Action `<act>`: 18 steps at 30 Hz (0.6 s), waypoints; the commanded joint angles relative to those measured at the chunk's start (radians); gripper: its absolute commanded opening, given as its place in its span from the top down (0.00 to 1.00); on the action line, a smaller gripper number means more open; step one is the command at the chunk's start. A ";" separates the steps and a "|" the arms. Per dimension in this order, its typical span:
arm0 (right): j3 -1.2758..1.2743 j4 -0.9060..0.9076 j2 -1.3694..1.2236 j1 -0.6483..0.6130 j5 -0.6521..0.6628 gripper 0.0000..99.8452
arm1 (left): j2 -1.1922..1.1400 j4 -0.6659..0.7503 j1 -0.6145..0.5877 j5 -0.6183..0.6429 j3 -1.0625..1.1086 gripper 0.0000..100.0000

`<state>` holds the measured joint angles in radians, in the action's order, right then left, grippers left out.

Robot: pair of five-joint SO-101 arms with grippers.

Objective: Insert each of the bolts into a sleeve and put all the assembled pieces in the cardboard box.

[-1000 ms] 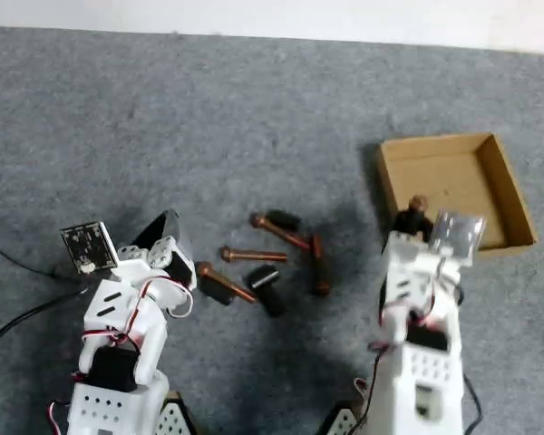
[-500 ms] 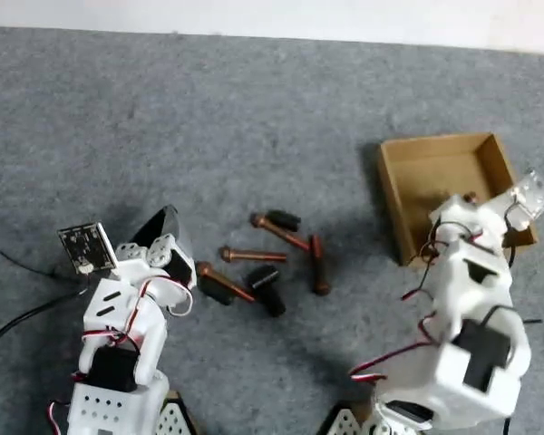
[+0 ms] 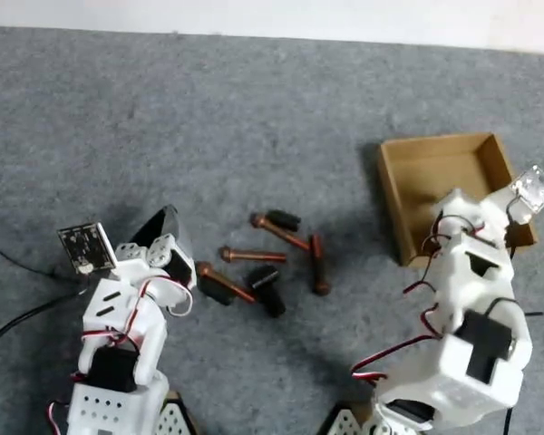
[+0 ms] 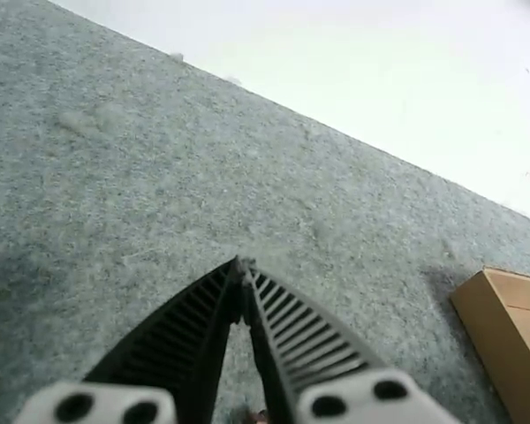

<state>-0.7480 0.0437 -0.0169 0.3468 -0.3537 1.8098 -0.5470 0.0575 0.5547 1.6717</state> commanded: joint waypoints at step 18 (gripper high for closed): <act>-0.774 -0.010 1.119 -0.576 0.325 0.76 | 0.012 0.026 -0.001 -0.005 0.024 0.99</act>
<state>-1.4876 0.0437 0.9866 -0.1903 -0.0514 1.8098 -0.5470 0.0575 0.5547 1.6717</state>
